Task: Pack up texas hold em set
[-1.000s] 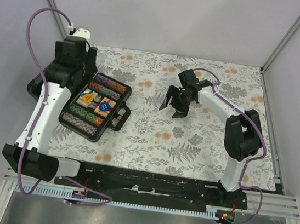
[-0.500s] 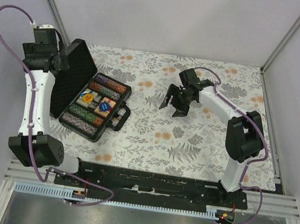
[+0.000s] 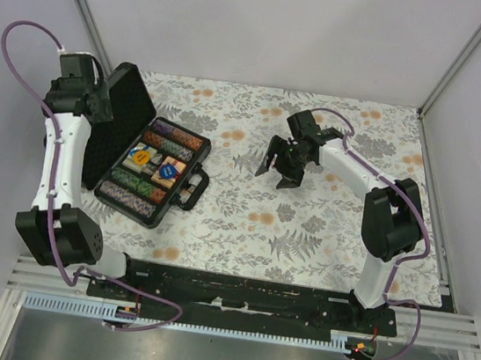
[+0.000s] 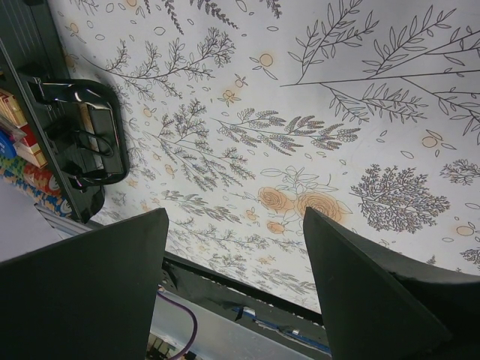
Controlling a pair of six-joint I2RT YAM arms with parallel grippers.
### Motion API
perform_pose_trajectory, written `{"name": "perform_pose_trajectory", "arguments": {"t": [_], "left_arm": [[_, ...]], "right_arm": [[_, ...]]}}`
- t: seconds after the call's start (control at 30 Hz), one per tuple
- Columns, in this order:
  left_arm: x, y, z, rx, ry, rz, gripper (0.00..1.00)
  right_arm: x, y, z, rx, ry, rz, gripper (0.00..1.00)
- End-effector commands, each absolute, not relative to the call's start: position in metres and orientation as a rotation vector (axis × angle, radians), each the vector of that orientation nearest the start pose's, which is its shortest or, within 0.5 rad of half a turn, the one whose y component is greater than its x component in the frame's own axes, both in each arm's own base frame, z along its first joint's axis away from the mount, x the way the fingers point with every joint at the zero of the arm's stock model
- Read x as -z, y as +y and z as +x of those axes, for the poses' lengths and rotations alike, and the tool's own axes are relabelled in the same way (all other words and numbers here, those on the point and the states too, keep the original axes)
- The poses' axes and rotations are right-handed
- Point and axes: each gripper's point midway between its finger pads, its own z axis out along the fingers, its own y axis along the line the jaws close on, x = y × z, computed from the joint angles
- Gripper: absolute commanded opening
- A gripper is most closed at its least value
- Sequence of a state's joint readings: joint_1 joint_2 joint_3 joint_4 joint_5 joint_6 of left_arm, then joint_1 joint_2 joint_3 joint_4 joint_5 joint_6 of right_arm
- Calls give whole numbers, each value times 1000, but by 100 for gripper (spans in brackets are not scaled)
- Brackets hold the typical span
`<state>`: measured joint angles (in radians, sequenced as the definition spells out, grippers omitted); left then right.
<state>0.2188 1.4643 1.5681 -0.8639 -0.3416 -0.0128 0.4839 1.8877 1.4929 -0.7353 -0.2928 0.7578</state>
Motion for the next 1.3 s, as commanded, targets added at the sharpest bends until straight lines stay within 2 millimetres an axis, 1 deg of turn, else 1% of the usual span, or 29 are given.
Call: {"name": "perform_pose_trajectory", "arguments": {"t": [0.0,0.13,0.27,0.4,0.43,0.53,0.63,0.77,0.9,1.0,1.1,1.2,1.27], "left_arm": [[-260,115,350,-337,2270,-452,71],[-256,98,345,-222,2273,-458,59],[-251,79,338,-100,2267,-482,54],[-249,61,328,-2,2263,-485,54],[-247,51,327,53,2269,-467,54],[-243,34,317,130,2280,-427,53],[-233,31,304,120,2293,-430,53],[-218,19,291,184,2322,-438,53],[-215,5,284,282,2315,-439,53],[-218,-16,284,427,2292,-414,53],[-221,-30,284,539,2268,-411,53],[-220,-41,280,619,2264,-399,53],[-218,-45,276,638,2261,-392,53]], "right_arm": [[-124,268,347,-748,2791,264,80],[-122,267,345,-746,2798,268,80],[-121,266,342,-745,2803,278,79],[-117,263,337,-739,2812,290,80],[-116,263,336,-740,2814,293,79],[-114,261,333,-733,2817,306,79],[-111,260,331,-735,2819,320,79],[-109,260,328,-735,2823,325,79],[-109,261,326,-729,2822,321,79],[-109,263,324,-724,2820,314,79],[-111,266,321,-723,2818,302,79],[-111,270,317,-722,2820,290,79],[-114,275,317,-735,2813,278,79]]}}
